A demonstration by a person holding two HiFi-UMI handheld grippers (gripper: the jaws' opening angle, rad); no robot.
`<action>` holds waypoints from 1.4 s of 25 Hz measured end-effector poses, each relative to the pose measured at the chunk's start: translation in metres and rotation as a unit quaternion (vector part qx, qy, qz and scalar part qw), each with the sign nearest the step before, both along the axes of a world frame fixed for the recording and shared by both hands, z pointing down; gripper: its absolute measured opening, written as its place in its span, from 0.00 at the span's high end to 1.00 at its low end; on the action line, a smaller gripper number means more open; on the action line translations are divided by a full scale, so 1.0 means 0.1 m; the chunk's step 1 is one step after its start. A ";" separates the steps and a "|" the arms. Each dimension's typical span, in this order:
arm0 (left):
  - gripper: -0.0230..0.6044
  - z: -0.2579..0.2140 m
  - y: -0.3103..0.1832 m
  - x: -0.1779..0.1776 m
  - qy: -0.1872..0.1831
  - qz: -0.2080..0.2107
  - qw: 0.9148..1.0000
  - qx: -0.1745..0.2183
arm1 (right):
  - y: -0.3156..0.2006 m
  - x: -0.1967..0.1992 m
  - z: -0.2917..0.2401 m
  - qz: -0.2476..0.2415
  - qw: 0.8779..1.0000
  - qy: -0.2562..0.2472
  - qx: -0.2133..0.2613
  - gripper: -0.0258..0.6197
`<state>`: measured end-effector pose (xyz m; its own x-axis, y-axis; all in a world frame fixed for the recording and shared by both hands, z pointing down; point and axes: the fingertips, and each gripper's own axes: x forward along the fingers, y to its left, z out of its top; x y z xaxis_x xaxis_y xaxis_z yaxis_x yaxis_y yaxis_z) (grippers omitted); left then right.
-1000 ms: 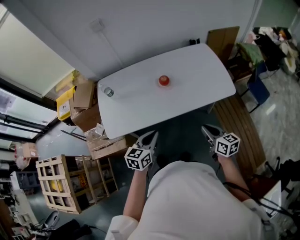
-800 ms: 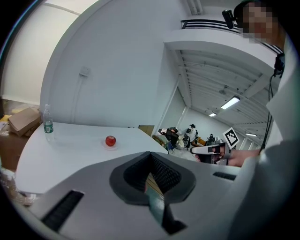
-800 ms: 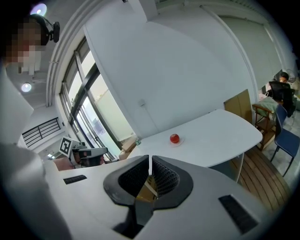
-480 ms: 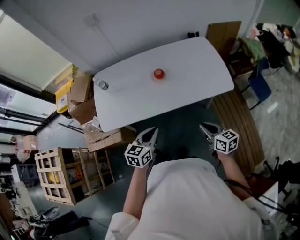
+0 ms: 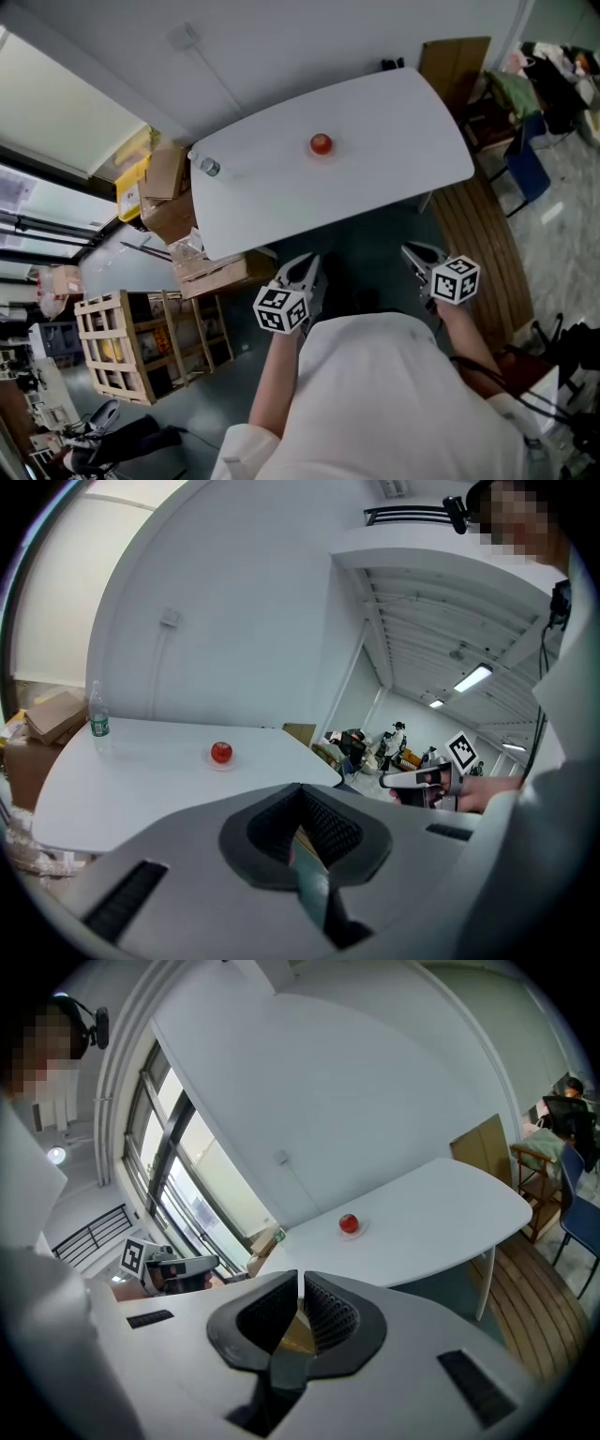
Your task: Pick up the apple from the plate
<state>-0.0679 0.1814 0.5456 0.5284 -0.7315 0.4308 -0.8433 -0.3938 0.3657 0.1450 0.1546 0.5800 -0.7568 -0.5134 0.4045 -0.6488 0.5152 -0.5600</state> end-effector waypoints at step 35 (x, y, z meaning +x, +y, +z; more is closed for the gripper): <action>0.96 0.45 -1.93 -0.62 0.018 0.102 0.993 -0.055 | -1.64 -0.44 0.08 0.068 0.993 0.094 0.002 0.89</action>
<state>-0.1295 -0.0112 0.5907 0.6773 -0.5579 0.4796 -0.7357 -0.5109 0.4446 0.1011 -0.0097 0.5878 -0.5916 -0.6077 0.5298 -0.8055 0.4175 -0.4206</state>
